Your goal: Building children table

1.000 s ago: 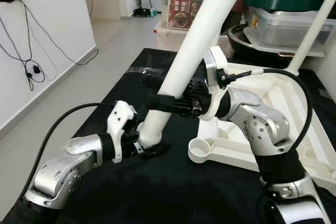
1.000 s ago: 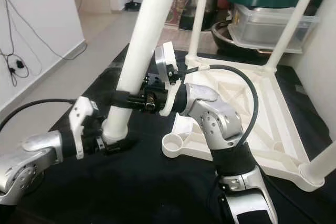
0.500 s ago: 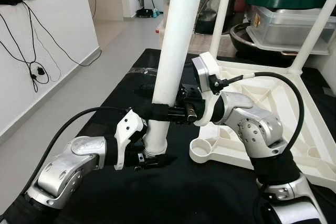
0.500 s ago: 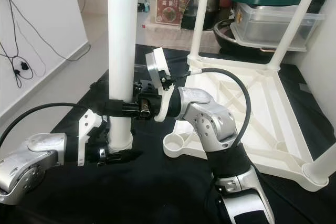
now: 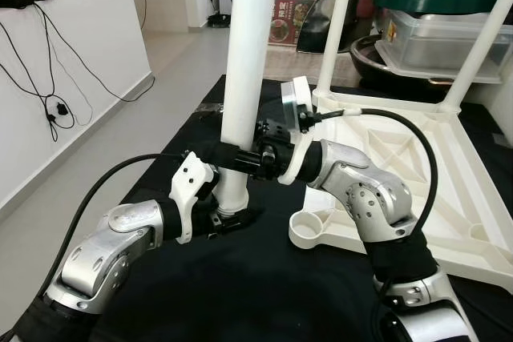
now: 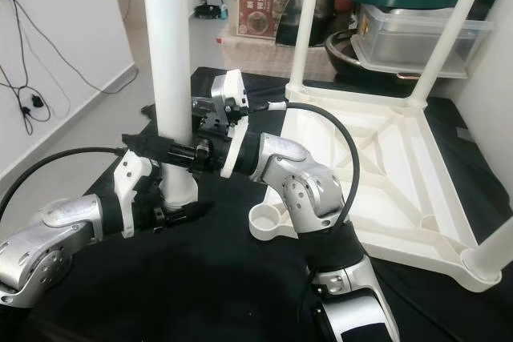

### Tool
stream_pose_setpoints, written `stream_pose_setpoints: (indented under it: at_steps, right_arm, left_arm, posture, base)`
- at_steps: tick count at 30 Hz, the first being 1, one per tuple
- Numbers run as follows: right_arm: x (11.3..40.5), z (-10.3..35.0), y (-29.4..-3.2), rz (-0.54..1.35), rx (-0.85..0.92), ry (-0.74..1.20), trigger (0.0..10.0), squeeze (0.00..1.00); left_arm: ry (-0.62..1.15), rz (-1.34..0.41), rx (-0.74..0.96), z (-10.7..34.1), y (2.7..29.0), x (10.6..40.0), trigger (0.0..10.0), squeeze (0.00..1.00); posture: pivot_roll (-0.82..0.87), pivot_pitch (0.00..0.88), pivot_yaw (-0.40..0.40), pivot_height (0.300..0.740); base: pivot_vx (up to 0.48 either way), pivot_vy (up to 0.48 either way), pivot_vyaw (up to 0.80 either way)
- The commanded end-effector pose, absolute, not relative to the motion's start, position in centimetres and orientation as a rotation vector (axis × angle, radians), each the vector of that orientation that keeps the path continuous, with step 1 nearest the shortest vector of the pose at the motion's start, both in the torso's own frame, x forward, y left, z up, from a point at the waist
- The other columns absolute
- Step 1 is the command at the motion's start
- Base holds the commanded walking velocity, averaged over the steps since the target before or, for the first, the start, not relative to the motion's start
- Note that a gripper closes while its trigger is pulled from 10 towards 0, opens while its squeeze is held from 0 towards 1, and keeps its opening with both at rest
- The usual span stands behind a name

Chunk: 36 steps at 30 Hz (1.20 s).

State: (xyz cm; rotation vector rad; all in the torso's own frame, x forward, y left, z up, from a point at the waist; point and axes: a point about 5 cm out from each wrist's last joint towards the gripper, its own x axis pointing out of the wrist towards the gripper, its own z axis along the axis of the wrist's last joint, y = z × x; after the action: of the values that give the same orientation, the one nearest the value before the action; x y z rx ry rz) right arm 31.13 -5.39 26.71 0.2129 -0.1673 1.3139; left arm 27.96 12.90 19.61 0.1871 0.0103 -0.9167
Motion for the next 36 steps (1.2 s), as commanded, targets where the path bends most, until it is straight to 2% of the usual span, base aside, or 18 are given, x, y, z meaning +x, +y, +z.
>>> stream_pose_setpoints:
  at_steps: [1,2,3,4,6,8,18,19,24,36]
  right_arm:
    - [31.9,26.6,-5.7,1.229,0.217,-0.145,10.0,1.00]
    - [31.9,26.6,-5.7,1.229,0.217,-0.145,10.0,1.00]
    - [32.1,26.6,-5.8,1.171,0.264,-0.145,10.0,0.00]
    - [32.1,26.6,-5.8,1.171,0.264,-0.145,10.0,0.00]
    - [32.3,26.9,-5.7,1.055,0.377,-0.166,10.0,0.00]
    - [32.4,27.1,-5.5,0.974,0.460,-0.178,10.0,0.00]
    - [32.8,27.3,-5.4,0.899,0.532,-0.175,10.0,0.00]
    - [32.7,27.3,-5.2,0.892,0.562,-0.171,0.0,0.00]
    - [31.5,26.5,-4.4,0.945,0.628,-0.148,0.0,0.00]
    - [31.0,26.4,-4.3,0.958,0.623,-0.136,0.0,0.00]
  left_arm:
    - [-0.008,-0.848,0.215,19.7,13.4,28.5,10.0,0.00]
    - [-0.008,-0.848,0.215,19.7,13.4,28.5,10.0,0.00]
    - [0.002,-0.765,0.233,19.5,14.0,29.1,10.0,0.00]
    - [0.002,-0.765,0.233,19.5,14.0,29.1,10.0,0.00]
    - [0.035,-0.651,0.272,18.5,14.5,29.5,10.0,0.00]
    - [0.052,-0.619,0.282,17.7,14.1,29.4,10.0,0.00]
    - [0.057,-0.605,0.293,17.1,13.4,29.7,10.0,0.00]
    - [0.052,-0.594,0.300,17.0,13.2,29.9,10.0,0.00]
    - [0.028,-0.570,0.323,17.3,13.0,30.5,10.0,0.00]
    - [0.015,-0.514,0.362,17.4,14.2,31.1,10.0,0.00]
  posture:
    - [0.10,0.000,-0.021,0.740]
    - [0.10,0.000,-0.021,0.740]
    - [0.10,0.000,-0.024,0.740]
    - [0.10,0.000,-0.024,0.740]
    - [0.09,0.000,-0.020,0.740]
    - [0.09,0.000,-0.015,0.740]
    - [0.08,0.000,-0.019,0.740]
    - [0.08,0.000,-0.019,0.740]
    - [0.08,0.000,-0.020,0.740]
    - [0.06,0.000,-0.019,0.740]
  base:
    - [0.000,0.000,0.00]
    - [0.000,0.000,0.00]
    - [0.000,0.000,0.00]
    - [0.000,0.000,0.00]
    - [0.000,0.000,0.00]
    - [0.000,0.000,0.00]
    - [0.000,0.000,0.00]
    - [0.000,0.000,0.00]
    - [0.000,0.000,0.00]
    - [0.000,0.000,0.00]
